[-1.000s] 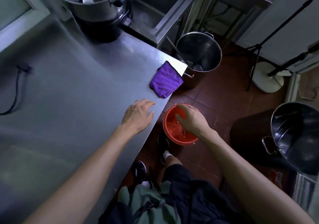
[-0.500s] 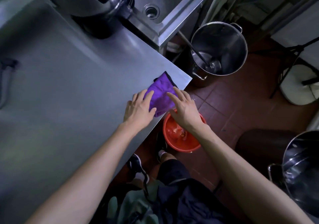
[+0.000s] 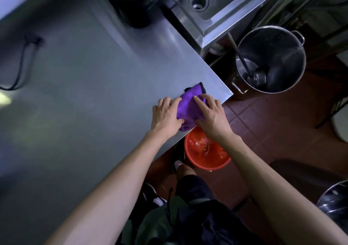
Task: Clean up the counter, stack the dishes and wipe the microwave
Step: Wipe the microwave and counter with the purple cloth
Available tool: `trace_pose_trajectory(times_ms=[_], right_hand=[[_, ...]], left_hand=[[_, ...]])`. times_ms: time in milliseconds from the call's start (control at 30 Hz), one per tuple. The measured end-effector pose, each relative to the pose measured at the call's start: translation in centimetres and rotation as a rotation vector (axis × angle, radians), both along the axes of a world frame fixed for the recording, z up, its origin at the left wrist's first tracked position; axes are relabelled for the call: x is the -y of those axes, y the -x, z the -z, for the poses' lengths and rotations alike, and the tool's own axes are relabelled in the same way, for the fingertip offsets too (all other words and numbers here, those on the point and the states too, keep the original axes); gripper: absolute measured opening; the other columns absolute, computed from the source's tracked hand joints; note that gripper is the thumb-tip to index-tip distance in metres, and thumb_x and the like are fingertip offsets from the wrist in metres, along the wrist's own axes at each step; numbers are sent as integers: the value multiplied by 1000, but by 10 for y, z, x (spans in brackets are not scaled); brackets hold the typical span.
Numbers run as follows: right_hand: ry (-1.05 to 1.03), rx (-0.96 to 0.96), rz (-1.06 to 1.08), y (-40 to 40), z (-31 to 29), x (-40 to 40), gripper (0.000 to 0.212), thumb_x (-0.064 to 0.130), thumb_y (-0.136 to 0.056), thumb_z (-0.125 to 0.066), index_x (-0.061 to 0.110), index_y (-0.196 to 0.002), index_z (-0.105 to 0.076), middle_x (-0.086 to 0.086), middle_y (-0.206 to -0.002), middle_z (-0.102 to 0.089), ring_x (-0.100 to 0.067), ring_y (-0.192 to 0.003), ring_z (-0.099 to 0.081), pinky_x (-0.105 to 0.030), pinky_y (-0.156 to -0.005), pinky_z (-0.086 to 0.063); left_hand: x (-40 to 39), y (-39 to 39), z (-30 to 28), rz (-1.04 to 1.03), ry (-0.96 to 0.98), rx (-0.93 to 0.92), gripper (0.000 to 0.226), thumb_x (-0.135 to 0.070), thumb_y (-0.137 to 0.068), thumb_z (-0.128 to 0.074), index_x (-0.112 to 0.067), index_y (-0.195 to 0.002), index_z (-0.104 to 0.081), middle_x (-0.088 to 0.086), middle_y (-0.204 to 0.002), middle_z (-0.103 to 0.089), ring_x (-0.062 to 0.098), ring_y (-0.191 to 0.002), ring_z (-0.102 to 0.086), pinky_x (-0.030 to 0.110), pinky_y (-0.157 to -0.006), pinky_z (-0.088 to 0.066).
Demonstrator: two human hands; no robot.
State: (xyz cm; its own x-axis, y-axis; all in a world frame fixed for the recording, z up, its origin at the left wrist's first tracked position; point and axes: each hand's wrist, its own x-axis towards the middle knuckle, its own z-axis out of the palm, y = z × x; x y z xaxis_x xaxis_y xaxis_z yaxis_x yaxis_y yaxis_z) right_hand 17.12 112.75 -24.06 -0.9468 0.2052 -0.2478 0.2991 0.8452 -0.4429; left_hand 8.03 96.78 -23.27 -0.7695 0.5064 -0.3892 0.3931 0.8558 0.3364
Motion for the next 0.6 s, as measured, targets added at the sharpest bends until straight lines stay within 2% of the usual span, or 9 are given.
trace_pose_trajectory(times_ms=[167,333,500,600], right_hand=[[63,-40,-19,2,-6,20,73,3,-70,-72,11,-140,-54,-17,-124,-52,-37,-98,-52,-47,-86,-49],[60,-44,-110,-6,-17,61,52,8,-71,-75,7,-122,-65,-14,-104,-59,-37,-90,-57,-42,-76,-50],[71,-88,-218,-14,-30,118,43,13,-73,-73,5,-116,-66,-13,-97,-61,-36,-88,-57,-44,-75,-49],[65,-163,-292,-20,-38,159,44,15,-75,-74,5,-117,-66,-13,-100,-61,-35,-91,-55,-45,-76,-49]], left_hand=[[22,-14,0,-49,-153,-26,49,-15,-78,-76,-22,-122,-57,4,-116,-55,28,-111,-53,43,-92,-43],[74,-31,-13,-53,-150,-63,37,-14,-86,-68,-24,-120,-55,1,-113,-56,27,-106,-56,41,-89,-43],[139,-53,-36,-152,-215,-44,36,-6,-87,-62,-24,-118,-56,2,-111,-57,31,-94,-61,42,-79,-47],[184,-71,-51,-220,-282,-110,42,-1,-85,-61,-24,-120,-58,3,-112,-59,31,-98,-60,45,-83,-48]])
